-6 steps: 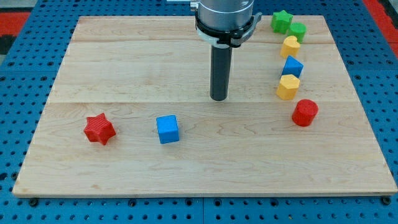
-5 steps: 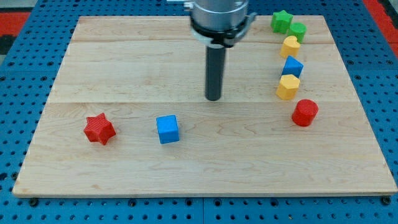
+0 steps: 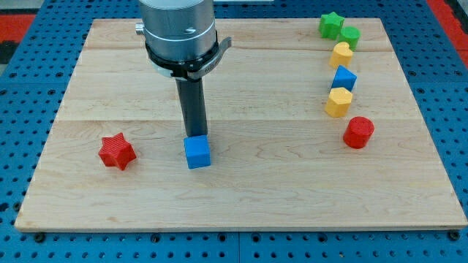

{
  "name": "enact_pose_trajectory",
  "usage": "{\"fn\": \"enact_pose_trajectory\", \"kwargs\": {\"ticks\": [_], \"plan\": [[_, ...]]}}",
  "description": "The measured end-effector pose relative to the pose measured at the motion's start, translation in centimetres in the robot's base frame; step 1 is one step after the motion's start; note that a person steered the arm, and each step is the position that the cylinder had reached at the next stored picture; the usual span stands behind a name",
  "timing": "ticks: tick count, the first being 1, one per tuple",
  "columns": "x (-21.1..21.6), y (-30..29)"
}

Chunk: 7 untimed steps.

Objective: Slide the blue cube closer to the red circle

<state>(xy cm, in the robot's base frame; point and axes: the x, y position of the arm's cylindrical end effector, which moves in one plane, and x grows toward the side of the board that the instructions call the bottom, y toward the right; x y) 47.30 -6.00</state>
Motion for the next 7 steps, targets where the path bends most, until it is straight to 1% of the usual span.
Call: {"fn": "enact_pose_trajectory", "kwargs": {"ticks": [2,3,4,5,6,7], "plan": [[2.4,0.0],[2.4,0.0],[2.1,-3.2],[2.1,-4.4],[3.0,-6.5],[4.4,-7.4]]}}
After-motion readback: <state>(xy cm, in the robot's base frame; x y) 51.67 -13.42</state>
